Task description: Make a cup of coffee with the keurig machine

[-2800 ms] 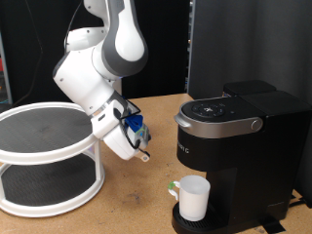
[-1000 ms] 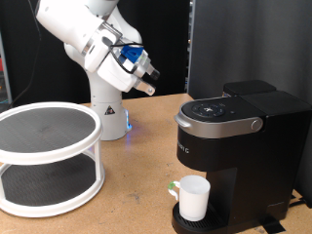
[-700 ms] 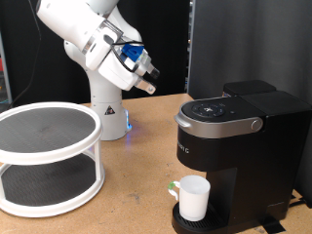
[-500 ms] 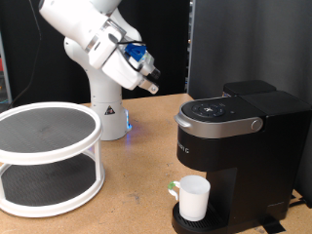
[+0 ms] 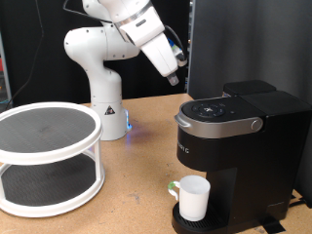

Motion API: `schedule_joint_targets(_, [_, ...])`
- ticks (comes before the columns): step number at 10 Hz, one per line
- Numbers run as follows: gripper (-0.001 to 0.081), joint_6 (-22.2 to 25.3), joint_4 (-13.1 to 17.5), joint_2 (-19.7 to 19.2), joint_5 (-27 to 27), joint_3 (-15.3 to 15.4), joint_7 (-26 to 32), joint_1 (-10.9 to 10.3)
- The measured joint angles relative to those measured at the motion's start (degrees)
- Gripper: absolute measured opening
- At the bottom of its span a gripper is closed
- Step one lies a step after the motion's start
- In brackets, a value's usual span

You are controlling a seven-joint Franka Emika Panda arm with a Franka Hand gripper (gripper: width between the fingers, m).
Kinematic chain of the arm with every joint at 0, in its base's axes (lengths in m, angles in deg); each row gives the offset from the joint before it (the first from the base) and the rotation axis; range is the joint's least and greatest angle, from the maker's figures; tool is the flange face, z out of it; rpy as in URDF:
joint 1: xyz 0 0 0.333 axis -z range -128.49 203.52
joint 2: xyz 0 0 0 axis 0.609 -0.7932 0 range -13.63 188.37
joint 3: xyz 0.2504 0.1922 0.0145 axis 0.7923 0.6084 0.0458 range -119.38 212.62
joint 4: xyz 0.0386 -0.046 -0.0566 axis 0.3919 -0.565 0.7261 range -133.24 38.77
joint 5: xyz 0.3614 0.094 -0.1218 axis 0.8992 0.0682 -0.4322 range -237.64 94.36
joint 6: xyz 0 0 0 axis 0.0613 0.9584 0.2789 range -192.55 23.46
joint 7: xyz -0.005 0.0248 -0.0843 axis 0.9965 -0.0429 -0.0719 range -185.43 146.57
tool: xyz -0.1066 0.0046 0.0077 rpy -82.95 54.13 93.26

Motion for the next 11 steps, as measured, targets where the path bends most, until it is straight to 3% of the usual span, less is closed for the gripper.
schedule_joint_targets(2, [0.0803,-1.4,-0.5,0.2,3.6,0.0,0.1,-0.1])
schedule_joint_targets(5, [0.0803,-8.1,-1.0,0.1,28.7,0.0,2.8,-3.5])
schedule_joint_targets(8, [0.0803,-10.3,-1.2,-1.1,57.7,-0.1,12.3,-7.0])
schedule_joint_targets(9, [0.0803,-10.2,-1.6,-1.8,63.9,-0.7,15.0,-7.3])
schedule_joint_targets(10, [0.0803,-10.1,-1.6,-1.8,60.5,-0.7,14.1,-7.2])
schedule_joint_targets(11, [0.0803,-9.4,-1.5,-1.8,52.4,-0.6,11.8,-7.0])
